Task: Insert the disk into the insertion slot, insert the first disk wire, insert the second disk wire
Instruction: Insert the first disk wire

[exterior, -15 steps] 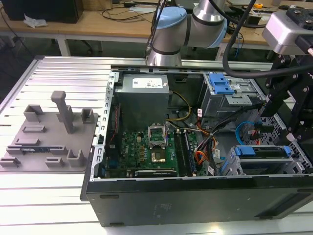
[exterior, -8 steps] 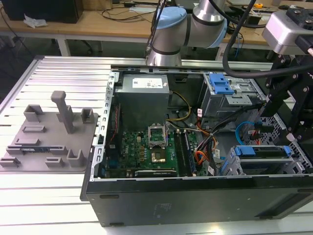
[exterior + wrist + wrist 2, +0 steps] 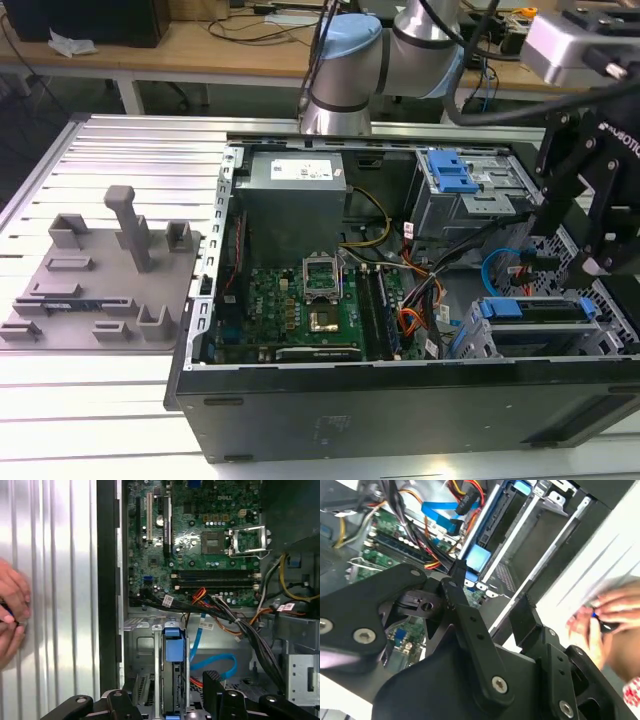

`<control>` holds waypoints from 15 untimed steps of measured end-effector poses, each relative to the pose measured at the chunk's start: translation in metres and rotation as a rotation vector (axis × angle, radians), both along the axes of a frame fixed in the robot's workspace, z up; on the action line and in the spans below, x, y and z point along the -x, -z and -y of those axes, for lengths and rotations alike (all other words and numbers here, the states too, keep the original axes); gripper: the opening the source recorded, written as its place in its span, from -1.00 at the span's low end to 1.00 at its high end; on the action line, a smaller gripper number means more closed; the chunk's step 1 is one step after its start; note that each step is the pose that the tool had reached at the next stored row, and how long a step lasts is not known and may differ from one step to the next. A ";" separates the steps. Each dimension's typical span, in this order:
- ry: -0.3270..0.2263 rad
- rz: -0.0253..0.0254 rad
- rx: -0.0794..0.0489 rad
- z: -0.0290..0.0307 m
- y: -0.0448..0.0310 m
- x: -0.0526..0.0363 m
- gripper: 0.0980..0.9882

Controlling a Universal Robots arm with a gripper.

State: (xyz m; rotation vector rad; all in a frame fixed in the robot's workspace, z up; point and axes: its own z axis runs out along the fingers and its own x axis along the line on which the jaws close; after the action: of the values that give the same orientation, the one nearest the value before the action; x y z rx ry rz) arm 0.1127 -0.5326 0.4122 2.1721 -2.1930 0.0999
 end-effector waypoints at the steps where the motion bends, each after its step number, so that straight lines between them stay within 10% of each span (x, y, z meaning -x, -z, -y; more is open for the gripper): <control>1: 0.000 0.0000 0.041 -0.0060 -0.0001 0.0000 0.18; 6: 0.001 0.0052 0.146 -0.0163 0.0000 0.0001 0.18; 9: 0.033 0.0151 0.169 -0.0163 0.0002 0.0000 0.18; 15: 0.064 0.0176 0.218 -0.0210 0.0011 0.0000 0.18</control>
State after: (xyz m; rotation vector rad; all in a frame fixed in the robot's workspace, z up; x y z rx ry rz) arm 0.1127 -0.5116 0.4111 1.9912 -2.1438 0.3395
